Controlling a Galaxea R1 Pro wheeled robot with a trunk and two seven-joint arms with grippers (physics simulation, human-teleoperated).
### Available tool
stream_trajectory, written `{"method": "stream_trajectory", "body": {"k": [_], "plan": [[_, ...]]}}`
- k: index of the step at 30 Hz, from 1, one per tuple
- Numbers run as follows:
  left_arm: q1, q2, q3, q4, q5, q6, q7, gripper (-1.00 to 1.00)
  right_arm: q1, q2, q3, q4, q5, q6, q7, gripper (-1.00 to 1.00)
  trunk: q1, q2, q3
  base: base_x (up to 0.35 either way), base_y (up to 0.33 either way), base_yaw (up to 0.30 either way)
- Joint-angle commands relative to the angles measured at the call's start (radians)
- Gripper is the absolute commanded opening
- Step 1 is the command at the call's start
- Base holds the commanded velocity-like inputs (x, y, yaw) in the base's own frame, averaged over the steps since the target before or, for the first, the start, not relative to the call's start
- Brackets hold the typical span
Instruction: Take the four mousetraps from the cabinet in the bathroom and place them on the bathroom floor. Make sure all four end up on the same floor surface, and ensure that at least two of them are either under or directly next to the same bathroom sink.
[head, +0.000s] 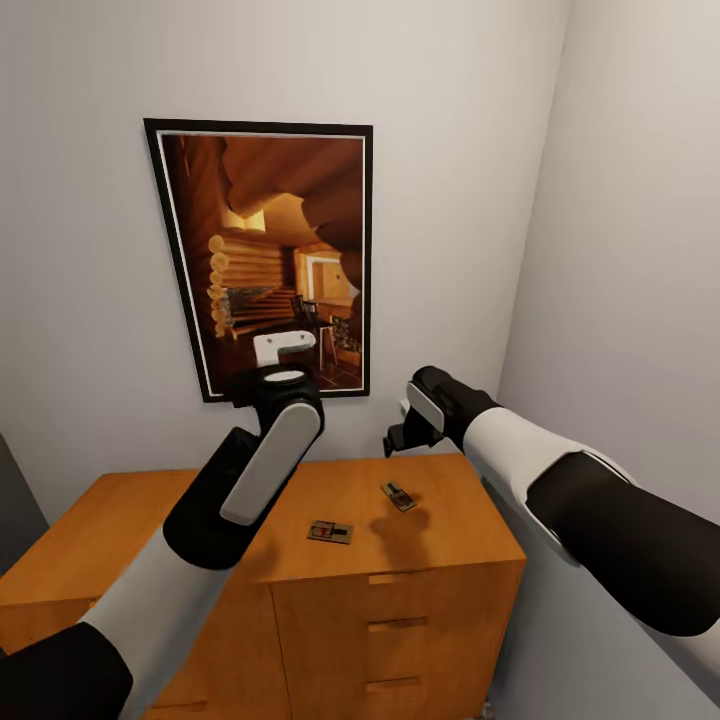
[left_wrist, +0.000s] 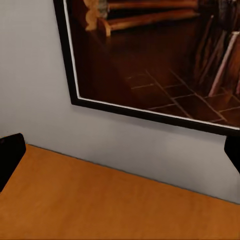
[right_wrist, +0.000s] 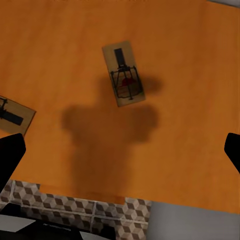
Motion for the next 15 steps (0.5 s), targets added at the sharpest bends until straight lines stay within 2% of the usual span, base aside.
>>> {"method": "stream_trajectory", "body": {"k": [1, 5, 6, 13, 14, 15], "plan": [[-0.006, 0.005, -0.004, -0.001, 0.002, 0.011, 0.006, 1.0, -0.001, -0.001, 0.006, -0.001, -0.011, 0.003, -0.007, 1.0, 0.0, -0.001, -0.001, 0.0, 0.0, 0.0], [-0.049, 0.047, -0.01, 0.0, -0.012, 0.01, -0.004, 1.0, -0.001, -0.002, 0.006, 0.0, -0.01, 0.003, -0.007, 1.0, 0.0, -0.001, -0.001, 0.0, 0.0, 0.0], [-0.049, 0.047, -0.01, 0.0, -0.012, 0.01, -0.004, 1.0, -0.001, -0.002, 0.006, 0.0, -0.01, 0.003, -0.007, 1.0, 0.0, -0.001, -0.001, 0.0, 0.0, 0.0], [-0.134, 0.134, -0.013, 0.0, -0.019, 0.011, -0.01, 1.0, -0.002, -0.004, 0.006, 0.003, -0.01, 0.003, -0.008, 1.0, 0.0, -0.001, -0.001, 0.0, 0.0, 0.0], [-0.134, 0.134, -0.013, 0.0, -0.019, 0.011, -0.01, 1.0, -0.002, -0.004, 0.006, 0.003, -0.01, 0.003, -0.008, 1.0, 0.0, -0.001, -0.001, 0.0, 0.0, 0.0], [-0.147, 0.147, -0.013, 0.0, -0.02, 0.011, -0.012, 1.0, -0.002, -0.004, 0.006, 0.003, -0.01, 0.003, -0.008, 1.0, 0.0, -0.001, -0.001, 0.0, 0.0, 0.0]]}}
